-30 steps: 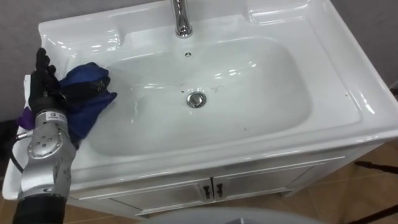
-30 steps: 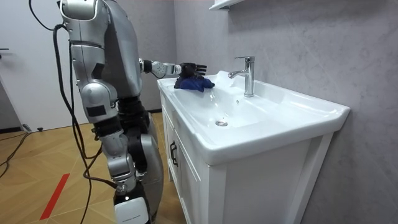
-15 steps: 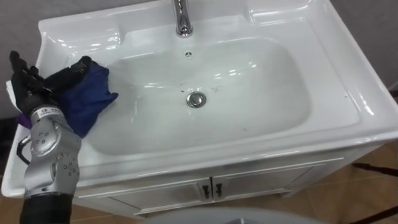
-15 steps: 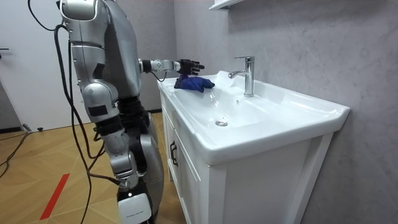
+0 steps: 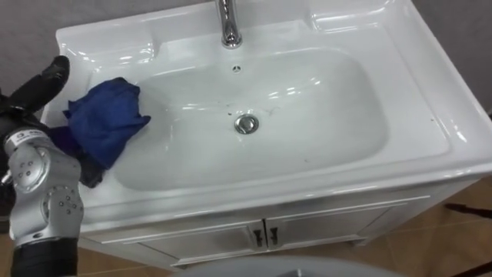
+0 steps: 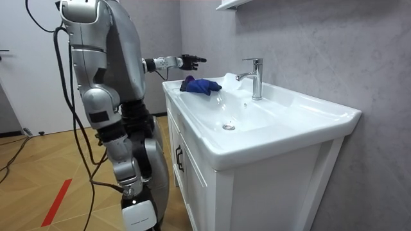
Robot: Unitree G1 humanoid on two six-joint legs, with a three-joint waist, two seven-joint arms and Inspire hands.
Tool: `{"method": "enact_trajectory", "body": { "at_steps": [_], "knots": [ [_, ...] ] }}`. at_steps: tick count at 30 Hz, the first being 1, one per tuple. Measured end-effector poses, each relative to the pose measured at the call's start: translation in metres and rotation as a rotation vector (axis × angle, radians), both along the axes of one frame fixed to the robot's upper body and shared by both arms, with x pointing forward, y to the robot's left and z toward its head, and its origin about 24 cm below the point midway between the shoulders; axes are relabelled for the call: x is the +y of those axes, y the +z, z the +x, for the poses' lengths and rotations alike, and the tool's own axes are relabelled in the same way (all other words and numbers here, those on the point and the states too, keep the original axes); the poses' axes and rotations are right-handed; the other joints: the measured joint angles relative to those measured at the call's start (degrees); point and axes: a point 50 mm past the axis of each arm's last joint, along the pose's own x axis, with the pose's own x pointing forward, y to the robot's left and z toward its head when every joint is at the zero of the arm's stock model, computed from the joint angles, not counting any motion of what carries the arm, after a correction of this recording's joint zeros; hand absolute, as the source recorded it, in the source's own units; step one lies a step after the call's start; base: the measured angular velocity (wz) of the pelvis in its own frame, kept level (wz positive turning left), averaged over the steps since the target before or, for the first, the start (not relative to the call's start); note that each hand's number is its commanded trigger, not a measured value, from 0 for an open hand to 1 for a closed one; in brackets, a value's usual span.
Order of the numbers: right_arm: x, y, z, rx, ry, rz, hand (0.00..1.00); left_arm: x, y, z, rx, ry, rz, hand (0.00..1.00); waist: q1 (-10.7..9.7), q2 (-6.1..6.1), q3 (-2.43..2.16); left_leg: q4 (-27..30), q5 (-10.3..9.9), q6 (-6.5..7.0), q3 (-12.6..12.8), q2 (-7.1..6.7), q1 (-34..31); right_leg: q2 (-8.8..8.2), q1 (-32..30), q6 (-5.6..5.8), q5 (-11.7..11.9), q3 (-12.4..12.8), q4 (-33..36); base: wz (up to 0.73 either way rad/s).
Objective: Wipe basin
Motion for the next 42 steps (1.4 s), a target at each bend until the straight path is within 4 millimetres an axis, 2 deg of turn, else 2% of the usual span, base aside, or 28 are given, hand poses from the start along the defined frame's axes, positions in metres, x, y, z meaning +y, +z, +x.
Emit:
{"method": "enact_trajectory", "body": {
  "at_steps": [5, 8, 13, 16, 19, 22, 23, 25, 27, 31, 33, 34, 37, 41, 42],
  "knots": [
    [0.001, 0.0, -0.005, 0.012, -0.013, 0.014, 0.0, 0.003, 0.014, -0.001, 0.009, 0.031, 0.147, 0.0, 0.6, 0.3, -0.05, 0.1, 0.0, 0.0, -1.0, -0.06, 0.0, -0.17, 0.3, 0.0, 0.0, -1.3, -0.9, 0.1],
    [0.001, 0.0, -0.006, 0.016, -0.012, 0.014, 0.0, 0.008, 0.016, -0.004, 0.013, 0.066, 0.175, 0.0, 0.9, 0.17, -0.01, 0.1, 0.0, 0.0, -1.0, -0.05, 0.0, -0.2, 0.6, 0.0, 0.0, -1.5, -0.9, 0.03],
    [0.0, 0.0, -0.008, 0.021, -0.013, 0.008, 0.0, 0.021, 0.021, -0.011, 0.016, 0.129, 0.196, 0.0, 2.8, 0.03, 0.08, -0.1, 0.0, 0.0, -1.0, -0.16, 0.0, -0.27, 1.0, 0.01, 0.0, -1.5, -0.9, -0.01],
    [-0.003, 0.001, -0.007, 0.013, -0.023, -0.011, 0.0, 0.028, 0.018, -0.018, 0.034, 0.171, 0.191, 0.0, 3.8, -0.08, 0.06, -0.1, 0.0, 0.0, -2.1, -0.46, -0.4, -0.6, 1.3, 0.2, -0.1, -2.3, -1.0, 0.18],
    [-0.007, 0.002, -0.002, 0.0, -0.018, -0.034, 0.0, 0.037, -0.001, -0.027, 0.13, 0.236, 0.171, 0.0, 4.6, 0.07, 0.04, 0.1, 0.0, 0.03, -3.2, -0.9, -0.6, -1.01, 1.6, 0.47, -0.4, -3.1, -1.0, 0.17],
    [-0.009, 0.003, 0.003, -0.012, -0.01, -0.04, 0.0, 0.044, -0.026, -0.05, 0.256, 0.29, 0.146, 0.0, 5.6, 0.02, -0.06, 0.2, 0.0, 0.05, -4.0, -1.09, -1.1, -1.25, 1.4, 0.5, -0.5, -4.0, -1.0, 0.14],
    [-0.009, 0.003, 0.003, -0.009, -0.009, -0.039, 0.0, 0.048, -0.033, -0.059, 0.296, 0.311, 0.14, 0.0, 5.8, -0.21, -0.22, 0.4, 0.0, 0.05, -4.5, -1.15, -1.5, -1.36, 1.0, 0.48, -0.6, -4.7, -1.1, 0.28],
    [-0.009, 0.003, 0.003, -0.008, -0.01, -0.04, 0.0, 0.055, -0.042, -0.071, 0.348, 0.352, 0.128, 0.0, 6.9, -0.32, -0.34, 0.7, 0.0, 0.08, -5.7, -1.29, -2.2, -1.46, 0.9, 0.47, -0.6, -5.7, -1.4, 0.26],
    [-0.01, 0.003, 0.003, -0.018, -0.034, -0.043, 0.0, 0.065, -0.059, -0.099, 0.454, 0.43, 0.097, 0.0, 7.6, -0.23, -0.57, 0.6, 0.1, 0.12, -6.2, -1.4, -1.9, -1.54, 1.7, 0.48, -0.6, -6.2, -1.9, 0.13],
    [-0.011, 0.004, 0.002, -0.018, -0.058, -0.043, 0.0, 0.069, -0.074, -0.128, 0.523, 0.522, 0.016, 0.0, 9.7, -0.39, -0.66, 0.8, 0.1, 0.12, -7.3, -1.59, -2.6, -1.8, 1.8, 0.6, -0.7, -7.6, -2.0, 0.15],
    [-0.013, 0.004, 0.002, -0.02, -0.077, -0.044, 0.0, 0.069, -0.087, -0.146, 0.592, 0.556, -0.03, 0.0, 10.0, -0.4, -0.68, 1.1, 0.1, 0.15, -7.7, -1.86, -3.0, -2.09, 1.8, 0.69, -0.9, -8.2, -2.0, 0.2],
    [-0.014, 0.004, 0.001, -0.012, -0.082, -0.046, 0.0, 0.069, -0.096, -0.16, 0.642, 0.585, -0.061, 0.0, 10.2, -0.19, -0.83, 1.3, 0.1, 0.15, -8.0, -2.05, -3.0, -2.28, 2.0, 0.75, -0.9, -8.7, -1.9, 0.16],
    [-0.016, 0.005, 0.0, -0.011, -0.1, -0.048, 0.0, 0.066, -0.112, -0.19, 0.754, 0.644, -0.116, 0.0, 10.3, -0.67, -0.75, 1.5, 0.1, 0.25, -9.5, -2.51, -3.1, -2.67, 2.7, 1.0, -1.2, -10.0, -1.9, 0.22],
    [-0.02, 0.007, 0.004, -0.035, -0.127, -0.054, 0.0, 0.05, -0.136, -0.233, 0.878, 0.745, -0.262, 0.0, 10.4, -0.56, -0.88, 1.8, 0.2, 0.33, -9.9, -2.88, -3.3, -3.12, 2.8, 1.21, -1.6, -10.6, -1.8, 0.11],
    [-0.02, 0.006, 0.004, -0.036, -0.132, -0.052, 0.0, 0.047, -0.138, -0.238, 0.887, 0.755, -0.279, 0.0, 10.4, -0.59, -0.87, 1.7, 0.2, 0.4, -10.0, -2.89, -3.4, -3.15, 2.8, 1.21, -1.6, -10.8, -1.8, 0.11]
  ]
}}
